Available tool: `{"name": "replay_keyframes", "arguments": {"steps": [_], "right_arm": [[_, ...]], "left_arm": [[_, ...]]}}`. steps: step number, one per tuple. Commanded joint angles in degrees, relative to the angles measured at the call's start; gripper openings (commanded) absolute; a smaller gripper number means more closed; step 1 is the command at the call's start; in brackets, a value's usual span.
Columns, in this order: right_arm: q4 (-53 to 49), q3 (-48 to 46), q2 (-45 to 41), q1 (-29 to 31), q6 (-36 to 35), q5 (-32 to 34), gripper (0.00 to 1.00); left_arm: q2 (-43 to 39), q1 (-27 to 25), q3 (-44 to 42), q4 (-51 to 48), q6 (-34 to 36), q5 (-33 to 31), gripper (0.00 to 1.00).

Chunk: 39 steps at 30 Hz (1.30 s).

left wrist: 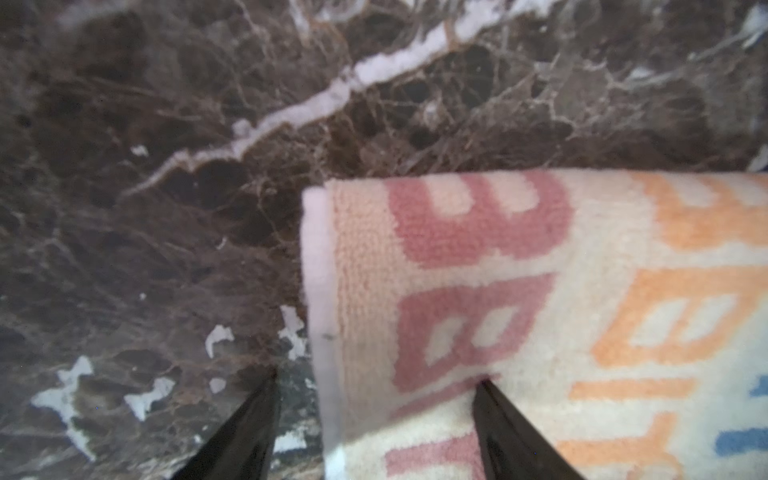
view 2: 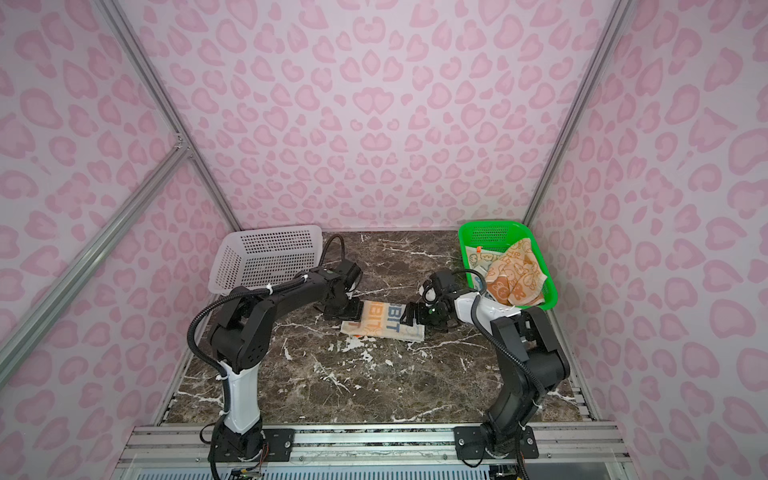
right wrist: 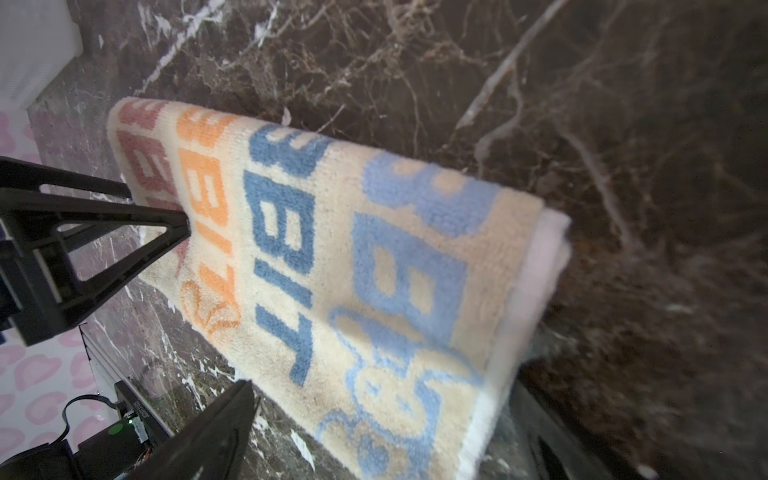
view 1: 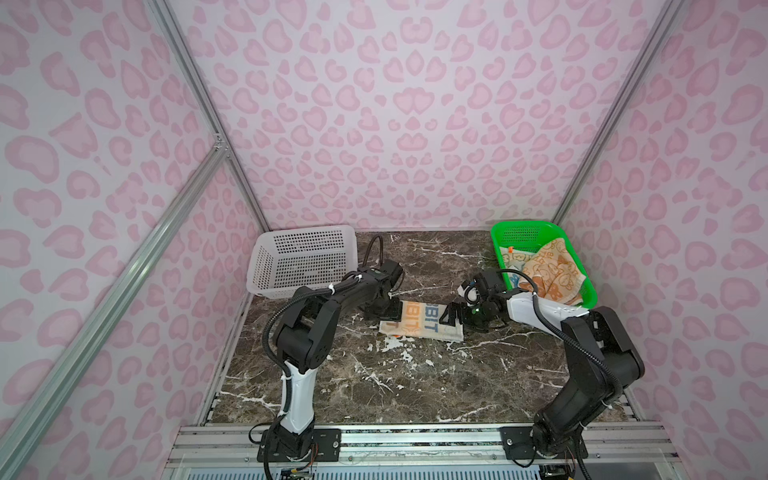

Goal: Fold and stack the towels
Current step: 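Lift the towel toward the white basket with the left gripper while the right releases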

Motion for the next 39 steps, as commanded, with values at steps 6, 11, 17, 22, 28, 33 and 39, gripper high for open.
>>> {"name": "replay_keyframes", "arguments": {"steps": [6,11,17,22,28,33,39], "right_arm": [[-0.7,-1.2,1.7,0.9,1.5,1.1,0.98],[0.1,-1.1,2.6,0.9,1.7,0.6,0.98],[-0.8,1.5,2.8,1.6,1.3,0.5,0.98],[-2.9,5.9,3.4,2.5,-0.1,0.7,0.98],[-4.7,11.9,4.5,3.5,-0.9,1.0,0.98],[-7.5,20.2,6.5,5.2,-1.9,2.0,0.98],[-11.0,30.4,9.8,6.9,-2.8,2.7,0.98]], "left_arm": [[3.5,-0.1,-1.6,1.6,0.2,2.5,0.20],[3.0,-0.1,-1.8,0.9,0.7,1.4,0.05],[1.3,0.0,3.2,-5.6,2.7,-3.8,0.04],[0.0,0.8,11.2,-12.7,4.5,-9.7,0.04],[0.8,2.3,20.7,-19.6,7.3,-14.9,0.04],[1.7,3.3,28.6,-23.5,9.3,-19.8,0.04],[3.9,6.5,40.9,-27.8,11.1,-23.7,0.04]]}}
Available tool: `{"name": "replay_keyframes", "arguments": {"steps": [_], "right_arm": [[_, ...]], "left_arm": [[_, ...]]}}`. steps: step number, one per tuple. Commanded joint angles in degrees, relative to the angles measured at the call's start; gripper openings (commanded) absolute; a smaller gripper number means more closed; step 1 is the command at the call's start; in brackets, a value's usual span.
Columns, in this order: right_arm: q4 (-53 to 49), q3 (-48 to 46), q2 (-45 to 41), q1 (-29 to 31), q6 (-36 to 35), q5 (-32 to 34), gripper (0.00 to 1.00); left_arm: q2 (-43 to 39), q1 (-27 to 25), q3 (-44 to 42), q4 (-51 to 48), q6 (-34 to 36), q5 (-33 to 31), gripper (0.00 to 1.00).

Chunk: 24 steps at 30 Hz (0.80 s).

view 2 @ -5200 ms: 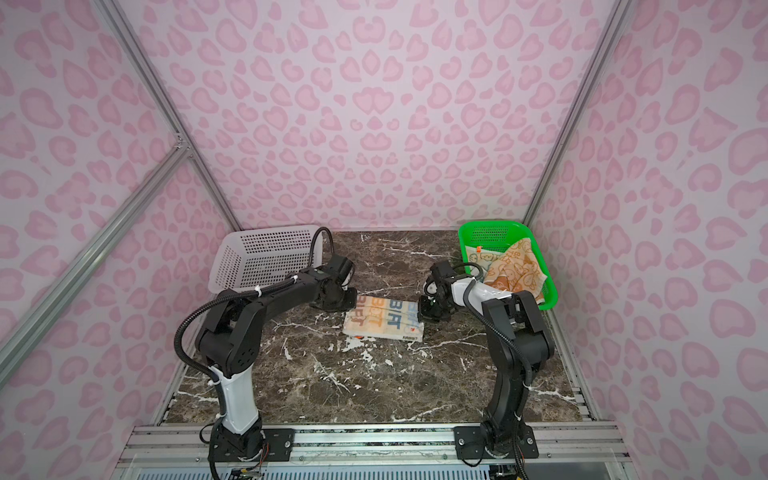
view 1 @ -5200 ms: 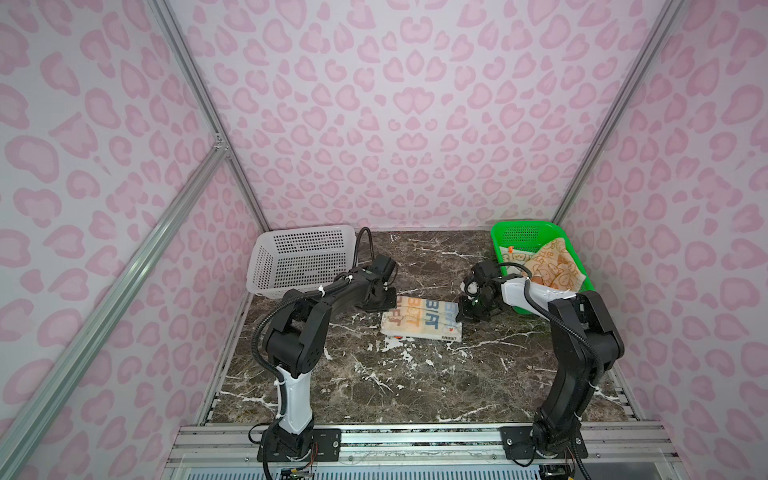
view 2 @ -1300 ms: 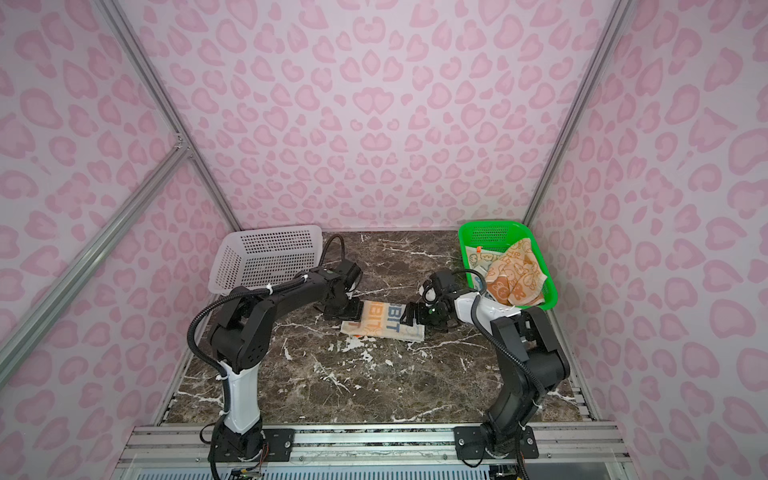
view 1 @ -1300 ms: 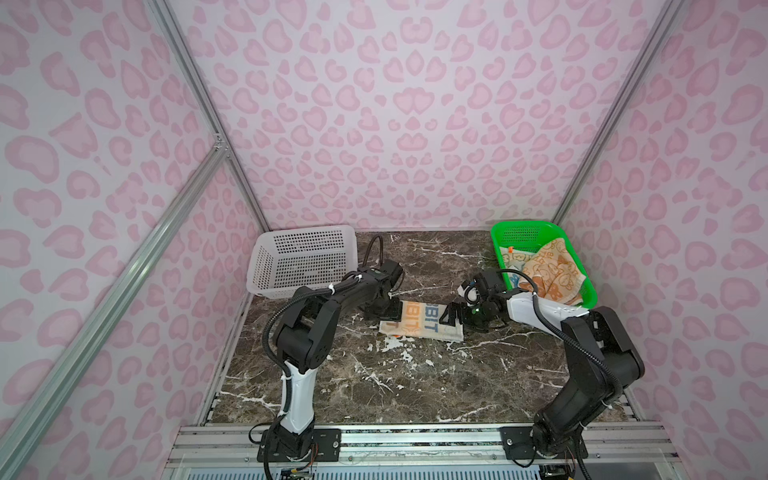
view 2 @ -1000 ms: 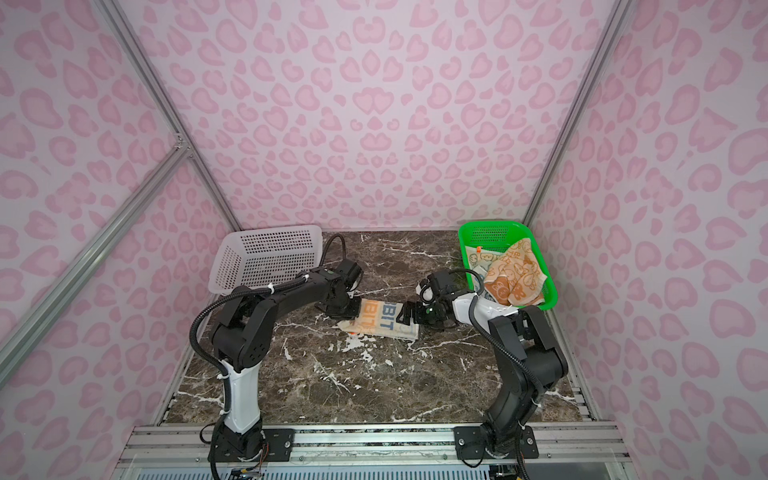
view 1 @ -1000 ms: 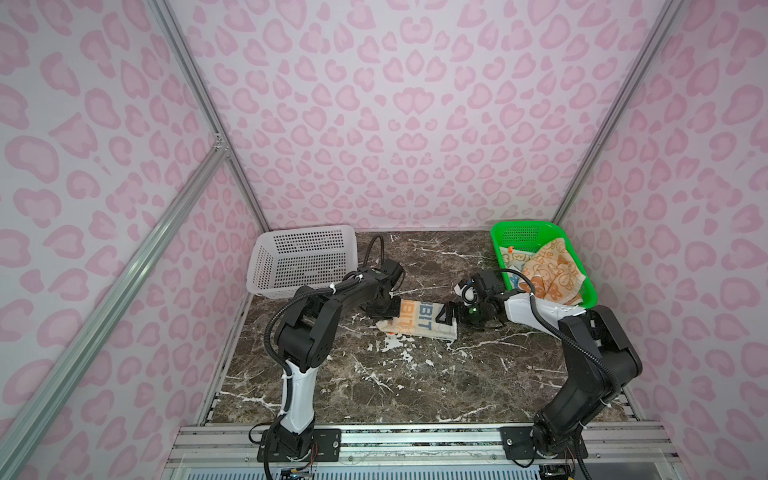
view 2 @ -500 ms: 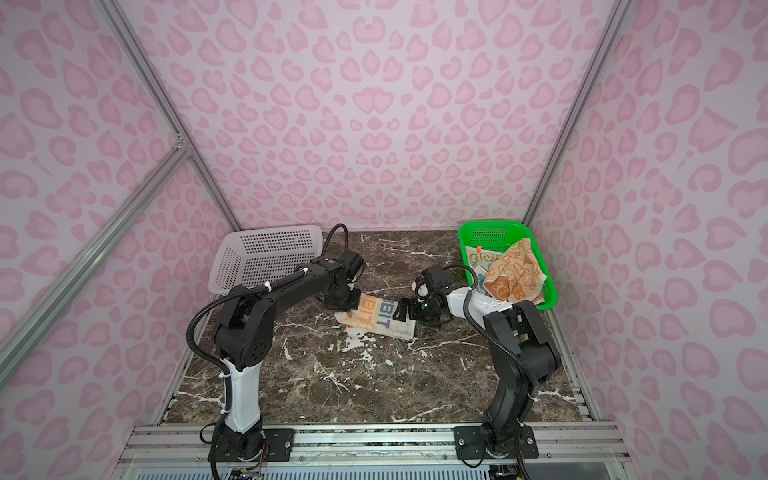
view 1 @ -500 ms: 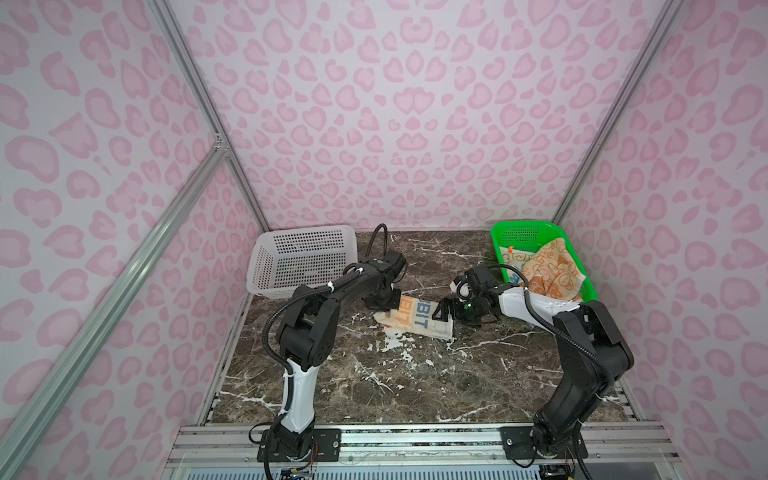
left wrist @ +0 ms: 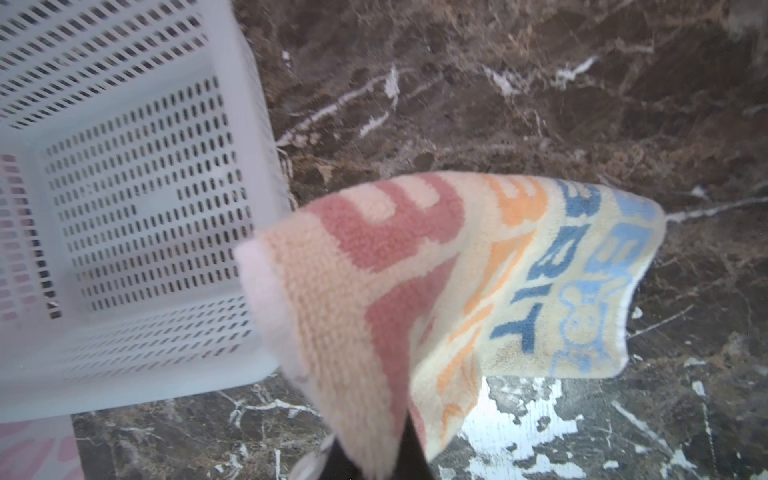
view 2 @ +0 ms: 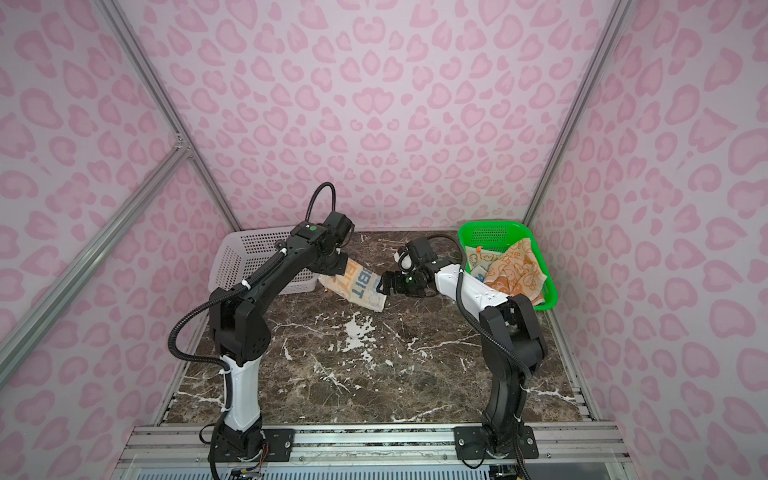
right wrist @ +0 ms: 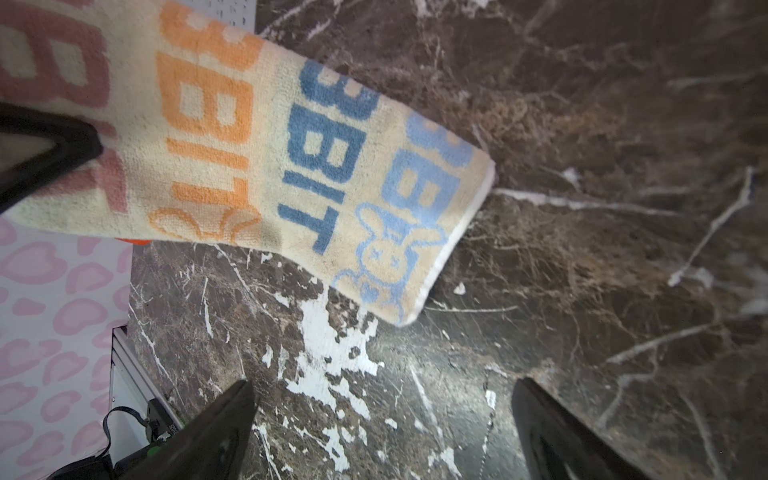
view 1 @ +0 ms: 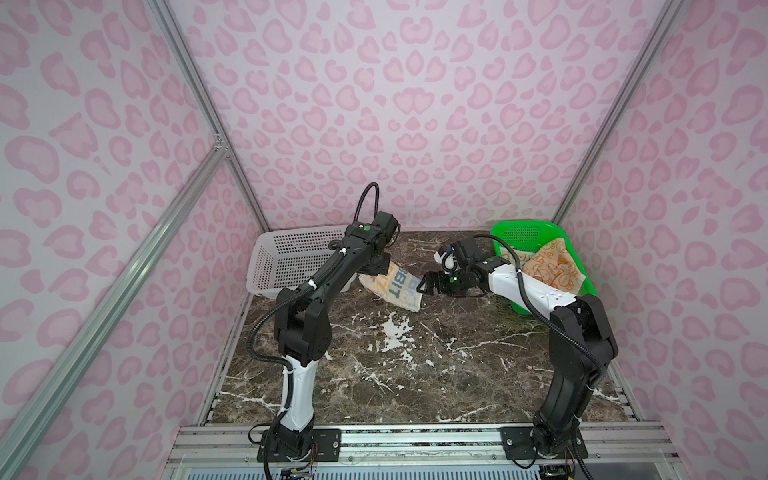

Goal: Fold and stack the towels
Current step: 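Lift the towel toward the white basket with the left gripper while the right releases, then lower the folded RABBIT towel into the white basket with the left gripper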

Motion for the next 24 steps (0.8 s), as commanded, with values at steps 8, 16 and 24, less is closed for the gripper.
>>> {"name": "replay_keyframes", "arguments": {"steps": [8,16,24], "right_arm": [[-3.4,10.9,4.7,2.2,-0.3,0.6,0.98],[-7.1,20.3,11.0,5.0,-0.8,2.7,0.98],[-9.2,29.1,16.2,6.7,-0.1,3.9,0.98]], "left_arm": [[0.9,6.2,12.9,-3.5,4.9,-5.2,0.04],[0.6,13.7,13.8,-2.2,6.4,-0.9,0.04],[1.5,18.9,10.7,2.2,9.2,0.5,0.04]]}}
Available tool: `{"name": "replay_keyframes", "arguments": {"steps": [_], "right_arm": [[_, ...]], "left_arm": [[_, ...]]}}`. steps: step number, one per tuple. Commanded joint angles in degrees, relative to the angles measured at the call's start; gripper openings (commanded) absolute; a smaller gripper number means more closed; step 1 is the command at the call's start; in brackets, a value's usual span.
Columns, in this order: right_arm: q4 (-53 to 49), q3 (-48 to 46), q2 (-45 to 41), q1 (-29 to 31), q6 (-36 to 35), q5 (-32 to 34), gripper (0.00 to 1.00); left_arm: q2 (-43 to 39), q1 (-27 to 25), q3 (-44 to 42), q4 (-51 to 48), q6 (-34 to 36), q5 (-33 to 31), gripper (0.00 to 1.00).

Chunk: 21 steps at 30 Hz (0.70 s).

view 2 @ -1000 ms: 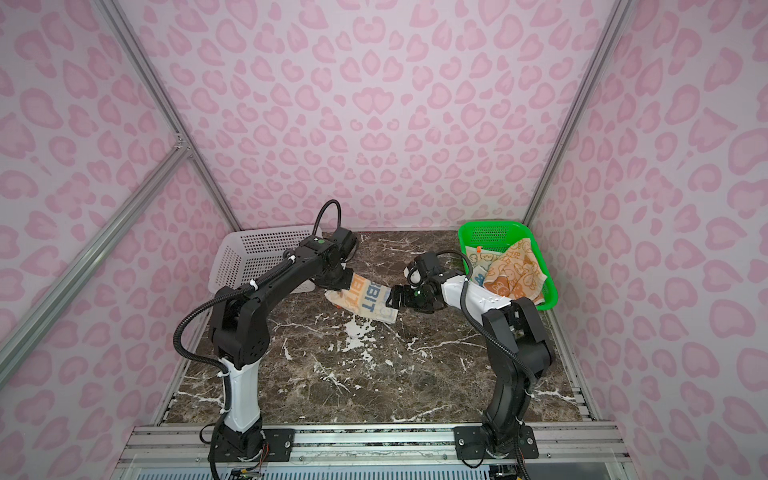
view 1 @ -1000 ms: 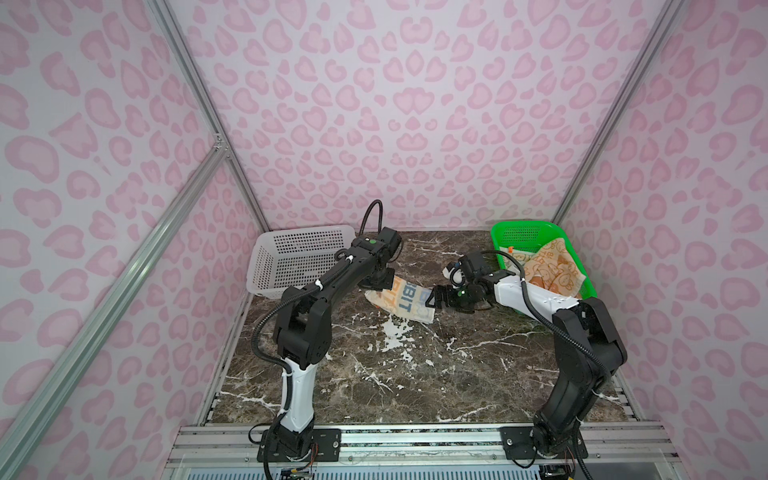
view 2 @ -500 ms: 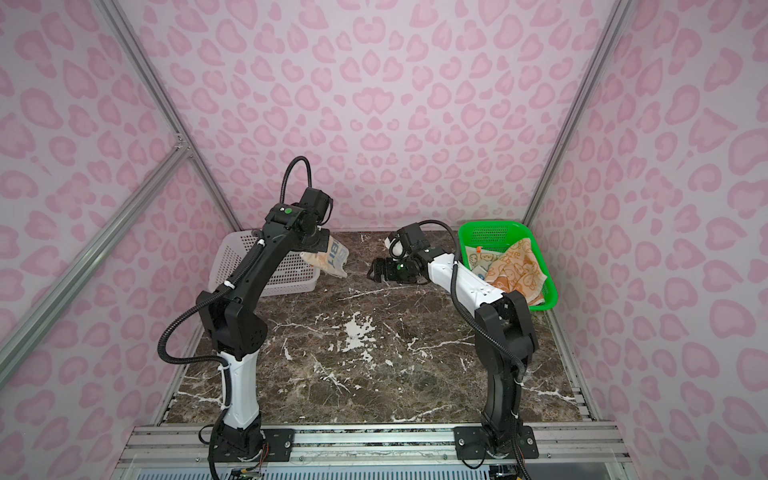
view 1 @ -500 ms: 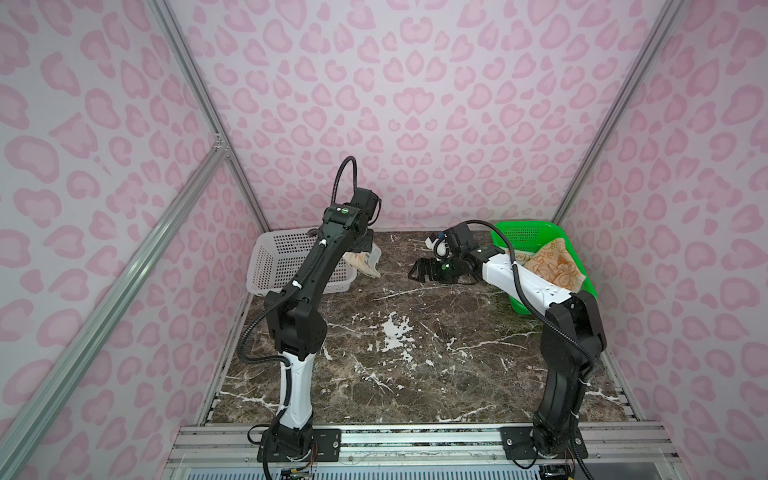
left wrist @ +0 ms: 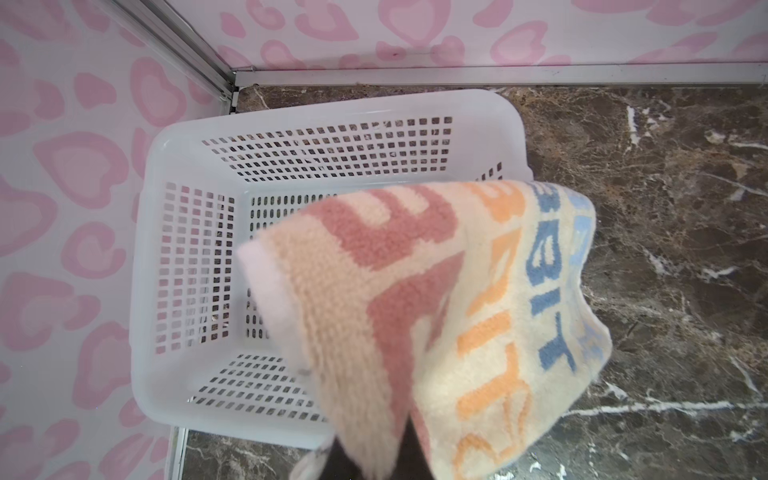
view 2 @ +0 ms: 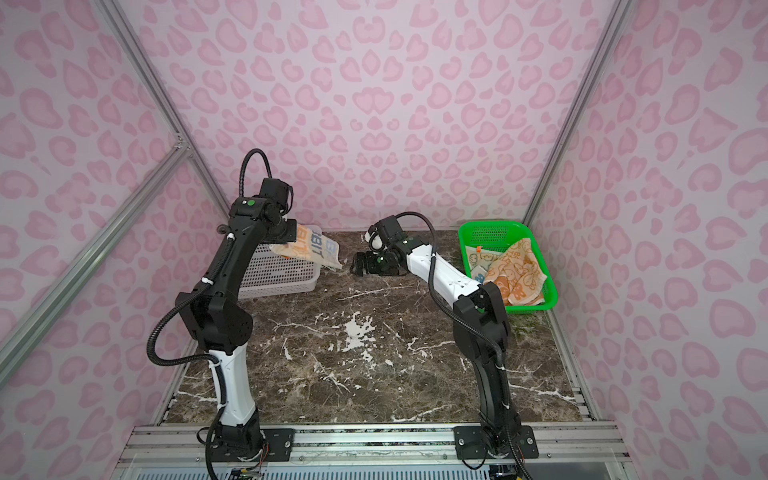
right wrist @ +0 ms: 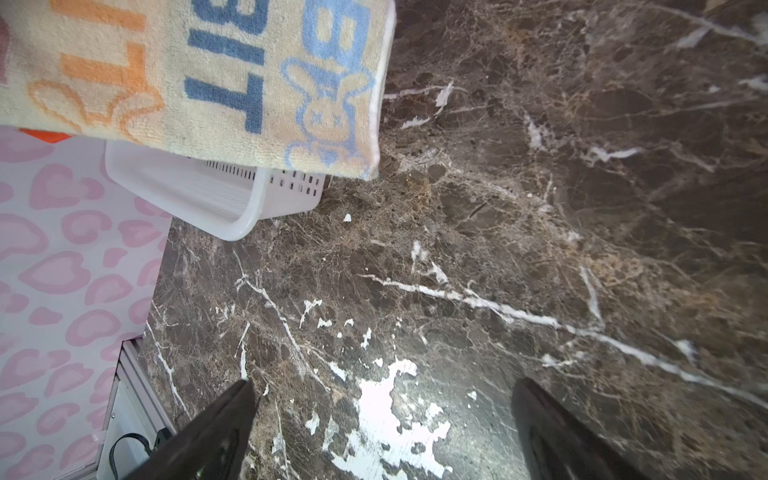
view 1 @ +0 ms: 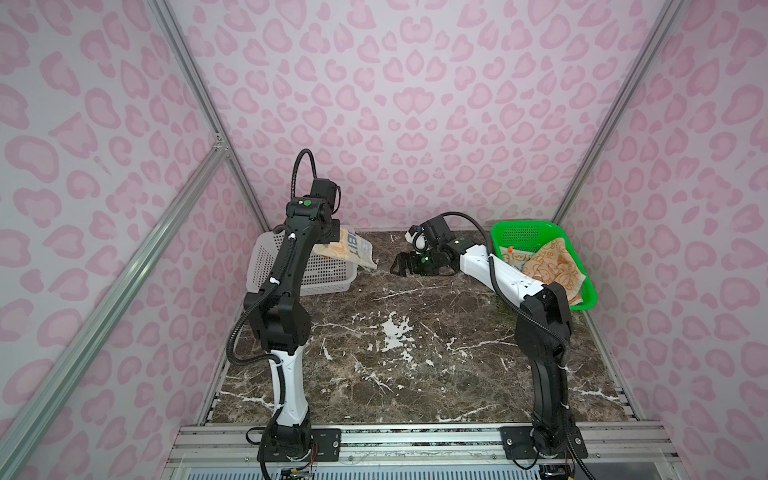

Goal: Fold and stack the towels
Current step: 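Lower the folded RABBIT towel into the white basket with the left gripper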

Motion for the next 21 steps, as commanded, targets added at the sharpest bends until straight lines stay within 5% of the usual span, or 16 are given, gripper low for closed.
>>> {"name": "replay_keyframes", "arguments": {"steps": [1,21], "right_arm": [[-1.1,2.6,1.8,0.6,0.4,1.2,0.98],[1.0,14.1,10.1,6.2,3.8,1.0,0.98]], "left_arm": [[0.8,1.4,-1.6,2.9,2.3,0.1,0.04],[8.1,6.2,-8.7,7.5,6.3,-9.2,0.04]]}}
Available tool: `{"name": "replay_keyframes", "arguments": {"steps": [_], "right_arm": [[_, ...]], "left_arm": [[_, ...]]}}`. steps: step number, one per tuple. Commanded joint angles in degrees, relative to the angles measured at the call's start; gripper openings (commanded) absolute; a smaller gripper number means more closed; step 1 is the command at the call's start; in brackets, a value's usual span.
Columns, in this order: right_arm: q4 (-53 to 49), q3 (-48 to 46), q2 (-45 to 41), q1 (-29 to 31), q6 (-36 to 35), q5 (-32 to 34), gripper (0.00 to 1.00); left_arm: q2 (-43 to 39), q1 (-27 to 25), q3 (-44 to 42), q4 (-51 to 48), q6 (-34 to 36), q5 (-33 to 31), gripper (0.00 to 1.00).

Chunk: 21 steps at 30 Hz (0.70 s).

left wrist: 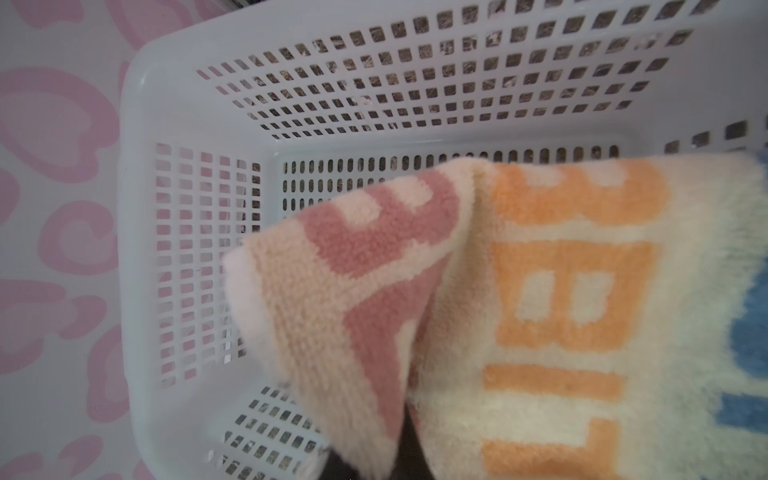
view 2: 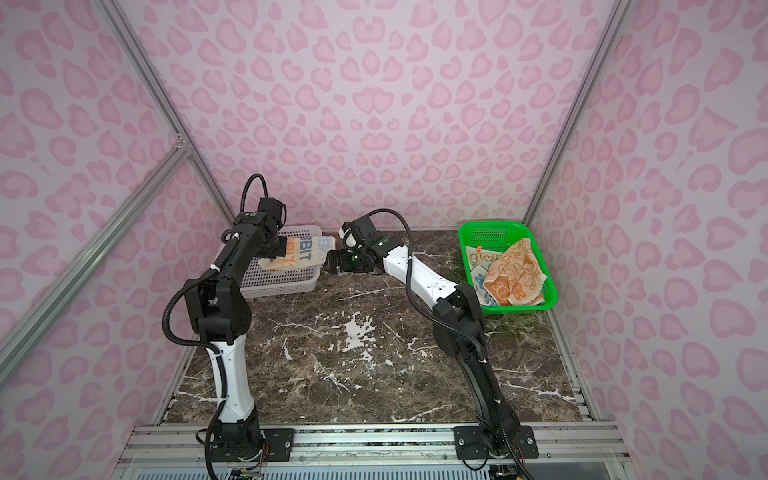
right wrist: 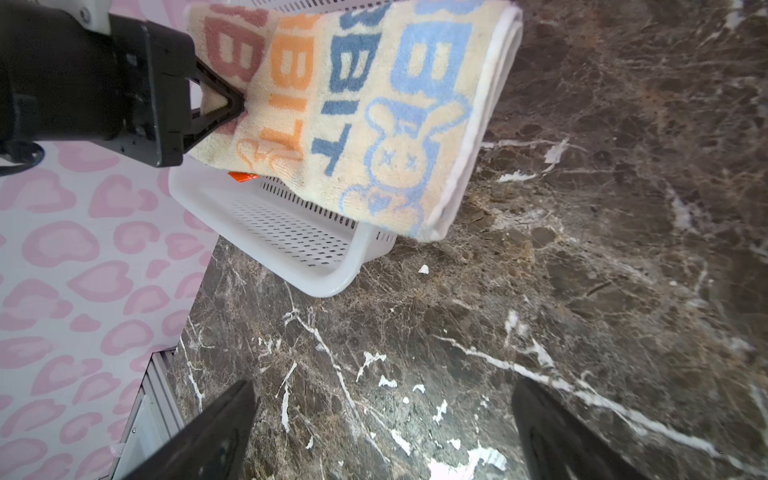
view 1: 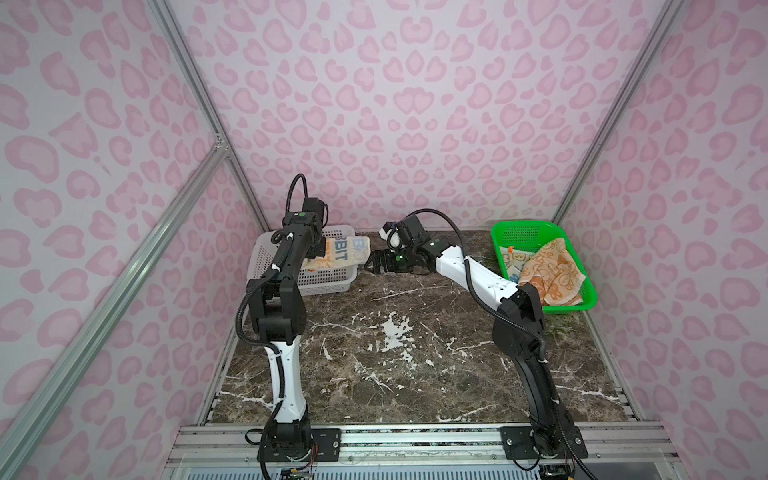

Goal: Fold and stack the towels
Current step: 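Lower the folded RABBIT towel into the white basket with the left gripper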

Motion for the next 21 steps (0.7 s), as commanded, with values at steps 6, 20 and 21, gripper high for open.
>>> {"name": "replay_keyframes", "arguments": {"steps": [6,20,21], "right_arm": [[-2.7,1.6,1.0,0.0,-0.1,0.8,0.98],[-1.7,-2.9,-0.6,-1.7,0.4,0.5,0.98],[-1.4,-3.5,-0.9,-1.8,0.5,0.3,0.98]], "left_arm": [[3.2,0.4,-0.7,0.9,1.9,-6.2,0.04],[6.9,0.4,-3.2,6.6,7.2,-12.0,0.04],[7.0,0.5,-3.5,7.1,7.8,-12.7,0.04]]}}
